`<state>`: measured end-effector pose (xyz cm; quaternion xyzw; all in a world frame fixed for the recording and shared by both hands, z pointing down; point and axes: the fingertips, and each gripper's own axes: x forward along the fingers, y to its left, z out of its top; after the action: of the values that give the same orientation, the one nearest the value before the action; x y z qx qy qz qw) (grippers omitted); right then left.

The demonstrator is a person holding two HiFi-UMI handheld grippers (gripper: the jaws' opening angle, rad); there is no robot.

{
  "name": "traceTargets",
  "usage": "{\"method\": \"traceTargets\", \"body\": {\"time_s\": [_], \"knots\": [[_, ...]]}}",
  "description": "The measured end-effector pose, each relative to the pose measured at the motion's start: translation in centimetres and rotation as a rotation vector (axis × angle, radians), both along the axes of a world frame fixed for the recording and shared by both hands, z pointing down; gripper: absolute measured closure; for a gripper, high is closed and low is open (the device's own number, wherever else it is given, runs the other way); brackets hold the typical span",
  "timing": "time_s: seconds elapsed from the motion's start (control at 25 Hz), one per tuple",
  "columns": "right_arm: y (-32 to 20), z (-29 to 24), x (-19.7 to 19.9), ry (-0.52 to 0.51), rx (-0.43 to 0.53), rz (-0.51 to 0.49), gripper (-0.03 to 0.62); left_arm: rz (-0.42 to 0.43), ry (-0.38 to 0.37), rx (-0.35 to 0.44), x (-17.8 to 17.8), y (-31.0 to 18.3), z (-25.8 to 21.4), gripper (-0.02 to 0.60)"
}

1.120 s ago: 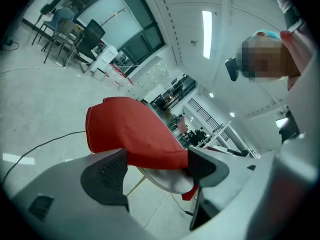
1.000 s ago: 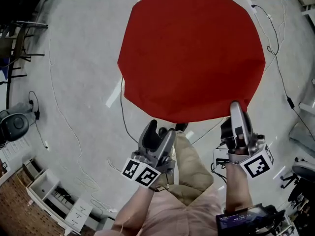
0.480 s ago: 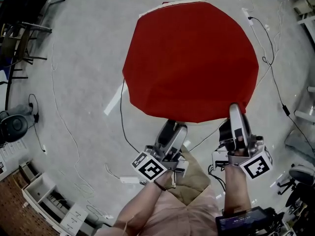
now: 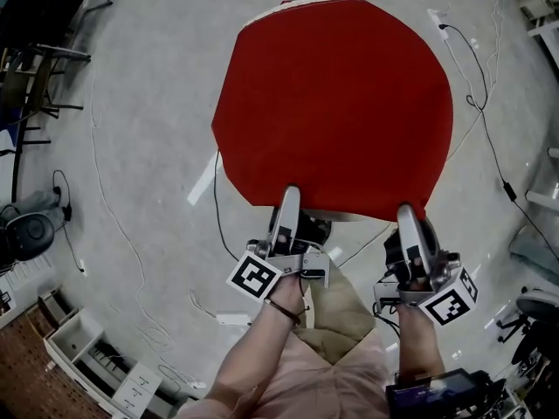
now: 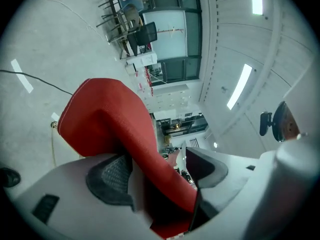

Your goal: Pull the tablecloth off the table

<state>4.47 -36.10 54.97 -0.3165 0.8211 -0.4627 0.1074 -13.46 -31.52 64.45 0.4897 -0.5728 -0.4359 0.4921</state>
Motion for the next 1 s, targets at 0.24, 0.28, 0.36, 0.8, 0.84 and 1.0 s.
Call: {"method": "traceTargets", "body": {"time_s": [0.24,0.28,0.36,0.8,0.84,1.0], "knots": [[0.8,1.0,0.0,0.009,-0.006,0.003,0.566,-0.022,-0.139,-0.090,-2.1,0.6,0.4,0.440],[0.8,1.1,-0.1,0.012,-0.006,0.002,0.566,-0.015,-0.166,-0.100,-2.4,0.5,0.3,0.463],[0.9,1.2,0.0,0.022,-0.007,0.005,0.566,0.010,-0.237,-0.123,-2.6,0.4,-0.3,0.497],[-0.7,1.5,0.7,0.152,0.051,0.061,0.566,0.211,-0.852,-0.127,-1.5,-2.2,-5.4,0.541],[-0.9,1.3,0.8,0.170,0.061,0.066,0.566,0.221,-0.884,-0.118,-1.3,-2.4,-5.9,0.541],[-1.7,-0.8,1.2,0.225,0.102,0.090,0.566,0.253,-1.016,-0.068,-0.6,-3.3,-9.4,0.541]]}}
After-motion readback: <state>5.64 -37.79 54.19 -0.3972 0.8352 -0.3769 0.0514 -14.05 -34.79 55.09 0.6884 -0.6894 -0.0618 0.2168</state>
